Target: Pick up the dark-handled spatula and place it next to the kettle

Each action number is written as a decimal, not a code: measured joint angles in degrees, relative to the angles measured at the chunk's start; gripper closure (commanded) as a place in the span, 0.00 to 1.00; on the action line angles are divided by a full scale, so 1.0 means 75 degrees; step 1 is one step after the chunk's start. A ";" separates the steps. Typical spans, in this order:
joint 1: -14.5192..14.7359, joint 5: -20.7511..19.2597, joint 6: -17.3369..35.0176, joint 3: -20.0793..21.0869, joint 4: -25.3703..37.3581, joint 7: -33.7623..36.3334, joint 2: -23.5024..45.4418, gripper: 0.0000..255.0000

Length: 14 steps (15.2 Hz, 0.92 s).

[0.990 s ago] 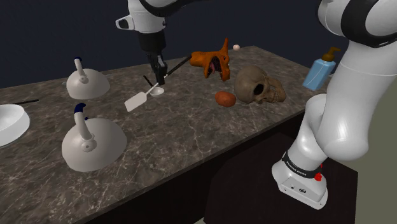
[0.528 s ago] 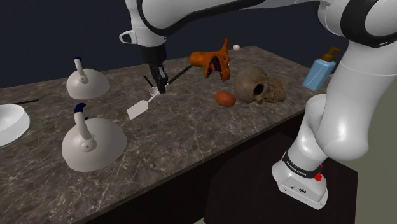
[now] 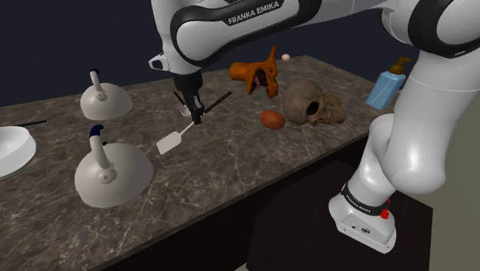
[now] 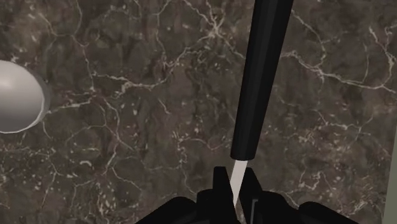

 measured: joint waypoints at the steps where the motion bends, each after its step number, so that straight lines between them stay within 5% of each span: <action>1: -0.0003 -0.0002 0.0099 -0.0003 -0.0089 -0.0001 0.0010 1.00; 14: -0.0001 -0.0054 0.1328 -0.0009 -0.0943 0.0078 0.0388 1.00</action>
